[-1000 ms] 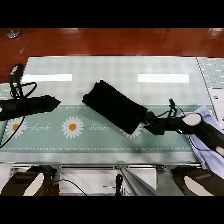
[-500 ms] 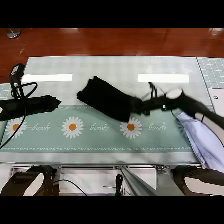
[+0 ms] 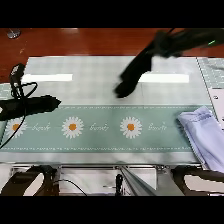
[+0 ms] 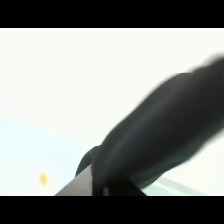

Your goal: Fold the shirts.

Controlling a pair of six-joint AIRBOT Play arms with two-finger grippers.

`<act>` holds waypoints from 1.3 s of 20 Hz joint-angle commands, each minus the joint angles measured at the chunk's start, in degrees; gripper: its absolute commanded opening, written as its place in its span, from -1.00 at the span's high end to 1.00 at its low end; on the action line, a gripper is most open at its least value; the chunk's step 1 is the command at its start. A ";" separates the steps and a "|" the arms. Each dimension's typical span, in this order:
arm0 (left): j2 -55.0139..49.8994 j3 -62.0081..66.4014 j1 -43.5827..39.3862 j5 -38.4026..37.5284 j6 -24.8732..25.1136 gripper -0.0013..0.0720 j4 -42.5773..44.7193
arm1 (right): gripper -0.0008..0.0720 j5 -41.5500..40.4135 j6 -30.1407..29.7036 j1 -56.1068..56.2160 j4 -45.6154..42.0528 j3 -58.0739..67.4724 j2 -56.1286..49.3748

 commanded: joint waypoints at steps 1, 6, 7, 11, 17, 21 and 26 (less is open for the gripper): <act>-0.02 0.02 -0.02 -0.09 -0.02 0.90 -0.72 | 0.91 14.36 3.56 -9.14 -3.30 8.48 2.49; -0.02 0.02 0.00 0.02 0.00 0.90 -4.31 | 0.91 26.77 6.43 -26.45 -11.93 6.60 10.12; -0.02 0.02 -0.02 0.04 0.02 0.90 -4.31 | 0.91 26.82 6.40 -28.87 -14.80 4.37 12.68; -0.02 0.00 -0.02 1.29 0.02 0.90 -4.31 | 0.91 26.80 1.75 -37.42 -24.63 -12.61 25.51; -0.04 0.00 -0.02 5.09 0.00 0.90 -4.33 | 0.91 26.64 2.91 -50.77 -52.81 -37.44 46.38; -0.07 0.00 -0.02 4.96 0.04 0.90 -4.33 | 0.43 24.92 5.77 -53.88 -57.77 -51.04 55.39; -0.50 0.00 0.00 1.90 4.79 0.90 -4.31 | -0.74 17.90 4.63 -53.72 -46.01 -48.37 49.37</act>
